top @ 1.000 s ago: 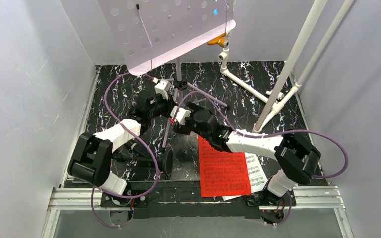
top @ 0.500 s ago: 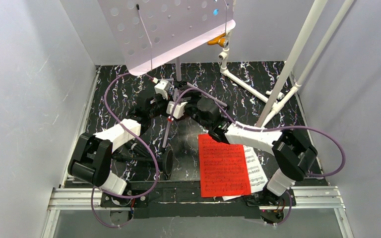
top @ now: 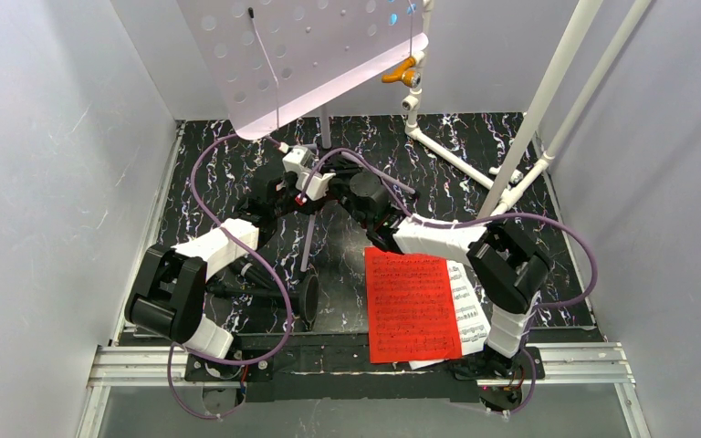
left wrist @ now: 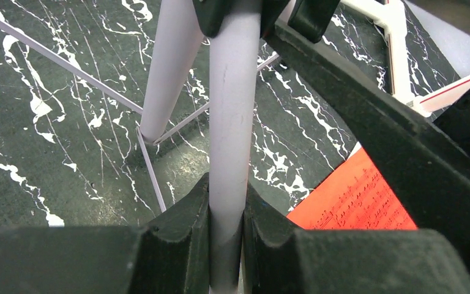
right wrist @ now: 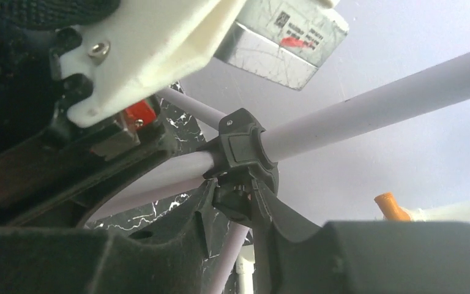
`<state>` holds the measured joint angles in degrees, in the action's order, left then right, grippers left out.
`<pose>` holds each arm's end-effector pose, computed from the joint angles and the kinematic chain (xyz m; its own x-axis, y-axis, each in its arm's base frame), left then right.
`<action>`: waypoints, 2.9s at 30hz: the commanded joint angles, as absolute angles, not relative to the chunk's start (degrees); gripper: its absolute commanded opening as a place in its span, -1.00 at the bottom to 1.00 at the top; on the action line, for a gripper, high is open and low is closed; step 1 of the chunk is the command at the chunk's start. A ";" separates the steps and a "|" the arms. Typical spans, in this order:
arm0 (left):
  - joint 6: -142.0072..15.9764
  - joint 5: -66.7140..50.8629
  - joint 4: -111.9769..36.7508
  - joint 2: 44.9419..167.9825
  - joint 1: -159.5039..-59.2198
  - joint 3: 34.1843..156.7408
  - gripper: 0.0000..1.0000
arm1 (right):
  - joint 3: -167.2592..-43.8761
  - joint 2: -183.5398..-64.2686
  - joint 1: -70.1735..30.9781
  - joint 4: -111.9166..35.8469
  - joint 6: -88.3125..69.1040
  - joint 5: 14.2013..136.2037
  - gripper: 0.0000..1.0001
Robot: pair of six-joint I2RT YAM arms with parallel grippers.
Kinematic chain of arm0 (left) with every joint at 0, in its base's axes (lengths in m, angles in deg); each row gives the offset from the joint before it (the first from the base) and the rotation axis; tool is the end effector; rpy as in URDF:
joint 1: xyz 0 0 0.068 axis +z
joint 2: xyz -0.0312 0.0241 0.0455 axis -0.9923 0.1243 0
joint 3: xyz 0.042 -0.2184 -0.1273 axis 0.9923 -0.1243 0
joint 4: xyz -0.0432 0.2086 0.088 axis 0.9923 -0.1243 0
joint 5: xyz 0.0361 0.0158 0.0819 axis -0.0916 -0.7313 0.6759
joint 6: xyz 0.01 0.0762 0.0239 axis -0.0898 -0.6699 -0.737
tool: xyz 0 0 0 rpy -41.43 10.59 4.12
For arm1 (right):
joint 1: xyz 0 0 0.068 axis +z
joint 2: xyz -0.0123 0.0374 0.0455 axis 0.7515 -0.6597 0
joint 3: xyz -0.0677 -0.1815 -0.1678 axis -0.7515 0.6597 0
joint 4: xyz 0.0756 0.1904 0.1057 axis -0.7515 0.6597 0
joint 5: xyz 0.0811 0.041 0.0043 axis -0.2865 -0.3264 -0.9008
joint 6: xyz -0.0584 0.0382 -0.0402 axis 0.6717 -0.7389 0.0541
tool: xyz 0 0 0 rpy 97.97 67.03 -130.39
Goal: Set up the instrument practice props
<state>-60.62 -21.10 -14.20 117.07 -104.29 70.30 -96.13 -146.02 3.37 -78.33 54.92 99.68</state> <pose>0.3072 -0.1479 0.2408 -0.3728 -0.0951 -0.9230 0.5986 0.7354 -0.3176 0.2752 0.3206 0.2810 0.5037 -0.6702 -0.5451 -0.2839 0.4675 -0.8372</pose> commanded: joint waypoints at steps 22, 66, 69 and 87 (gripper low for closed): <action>-56.31 -20.18 -15.90 115.65 -103.64 72.47 -1.00 | -93.86 -140.77 -8.66 -71.24 -57.53 82.31 -0.97; -56.54 -19.83 -16.04 113.71 -103.54 72.15 -1.00 | -86.85 -134.82 2.16 -81.91 60.94 95.03 0.39; -56.24 -20.05 -16.00 113.77 -103.43 72.23 -1.00 | -88.20 -135.98 2.13 -81.72 60.68 93.54 0.39; -55.98 -20.23 -16.01 114.08 -103.50 72.23 -1.00 | -97.02 -144.16 1.37 -82.86 56.46 96.87 -0.06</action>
